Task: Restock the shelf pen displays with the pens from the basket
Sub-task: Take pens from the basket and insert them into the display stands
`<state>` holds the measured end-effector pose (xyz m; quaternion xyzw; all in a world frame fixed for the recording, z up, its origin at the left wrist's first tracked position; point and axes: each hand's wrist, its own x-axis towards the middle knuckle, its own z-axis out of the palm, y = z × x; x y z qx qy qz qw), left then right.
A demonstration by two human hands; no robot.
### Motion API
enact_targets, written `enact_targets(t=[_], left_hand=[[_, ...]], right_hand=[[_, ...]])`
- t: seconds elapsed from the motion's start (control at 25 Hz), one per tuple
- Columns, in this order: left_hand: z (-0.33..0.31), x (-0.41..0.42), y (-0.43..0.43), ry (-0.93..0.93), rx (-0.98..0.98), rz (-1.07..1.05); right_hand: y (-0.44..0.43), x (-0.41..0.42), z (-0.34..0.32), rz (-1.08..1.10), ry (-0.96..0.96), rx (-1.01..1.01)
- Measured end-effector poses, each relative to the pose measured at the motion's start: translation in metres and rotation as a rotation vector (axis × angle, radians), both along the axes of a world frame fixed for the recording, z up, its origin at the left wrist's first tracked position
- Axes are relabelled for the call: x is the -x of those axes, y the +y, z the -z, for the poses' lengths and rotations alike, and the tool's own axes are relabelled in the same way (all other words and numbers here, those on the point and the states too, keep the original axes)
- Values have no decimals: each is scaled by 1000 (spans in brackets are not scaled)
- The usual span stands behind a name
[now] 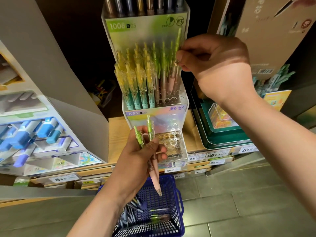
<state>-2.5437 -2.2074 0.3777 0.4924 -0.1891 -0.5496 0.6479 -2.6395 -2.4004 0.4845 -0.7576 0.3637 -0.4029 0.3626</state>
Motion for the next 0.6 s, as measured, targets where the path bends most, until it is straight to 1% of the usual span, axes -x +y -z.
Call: enact_targets(t=[0.12,0.16,0.28,0.32,0.44,0.48,0.52,0.6], left_hand=[[0,-1,0,-28,33,-4],[0,-1,0,-48,36,1],[-1,0,-1,-65,50,-10],[-1,0,-2,-56,59,-24],[-4,3,-4,-26,90,-53],[-4,3,-5,-26,101,-50],[-5,3,-5,-31,109,-41],[-7,3,-6,-47,115,-22]], right_hand=[[3,-2,9,-5,130,9],[4,-2,11,0,148,-1],[7,-1,12,6,104,-101],[7,-1,12,4,128,-106],[14,5,12,1,396,-24],[19,9,13,-16,445,-56],[25,14,15,-61,450,-151],[41,23,20,-206,391,-415]])
